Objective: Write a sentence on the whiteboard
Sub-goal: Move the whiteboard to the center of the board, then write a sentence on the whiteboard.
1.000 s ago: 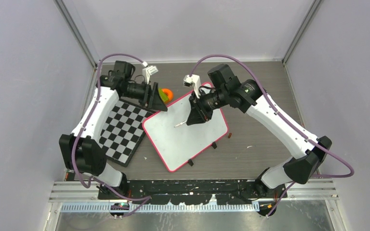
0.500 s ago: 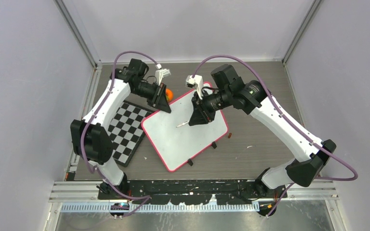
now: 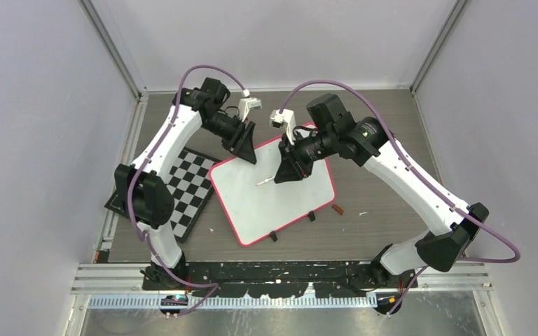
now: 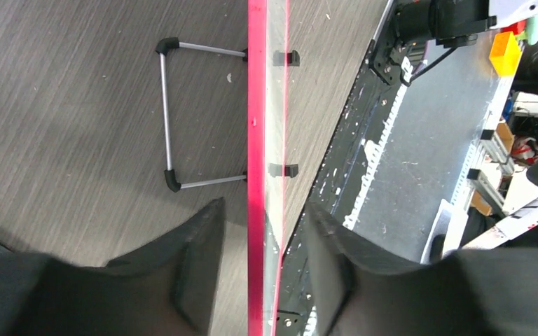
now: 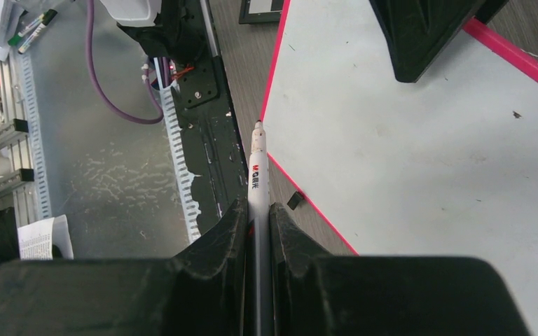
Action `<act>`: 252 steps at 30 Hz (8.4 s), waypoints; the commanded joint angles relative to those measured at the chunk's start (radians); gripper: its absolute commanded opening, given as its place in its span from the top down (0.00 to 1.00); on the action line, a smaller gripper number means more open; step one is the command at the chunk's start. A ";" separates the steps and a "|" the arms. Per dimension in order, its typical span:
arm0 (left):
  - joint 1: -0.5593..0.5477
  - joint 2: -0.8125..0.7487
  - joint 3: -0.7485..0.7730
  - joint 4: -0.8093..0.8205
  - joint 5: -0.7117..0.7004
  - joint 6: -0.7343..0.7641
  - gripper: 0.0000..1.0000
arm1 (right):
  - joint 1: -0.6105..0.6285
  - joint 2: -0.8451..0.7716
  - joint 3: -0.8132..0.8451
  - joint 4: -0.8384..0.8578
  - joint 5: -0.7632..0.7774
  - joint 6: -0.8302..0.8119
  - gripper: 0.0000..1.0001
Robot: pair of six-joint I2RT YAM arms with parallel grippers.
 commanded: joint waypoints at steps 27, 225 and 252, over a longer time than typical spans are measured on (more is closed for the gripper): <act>0.268 -0.321 -0.347 0.220 0.156 -0.174 0.57 | 0.144 0.173 0.122 0.255 0.216 0.185 1.00; 0.267 -0.343 -0.399 0.215 0.163 -0.150 1.00 | 0.139 0.158 -0.068 0.341 0.301 0.212 1.00; 0.267 -0.352 -0.403 0.217 0.163 -0.152 1.00 | 0.113 0.167 0.000 0.300 0.370 0.182 1.00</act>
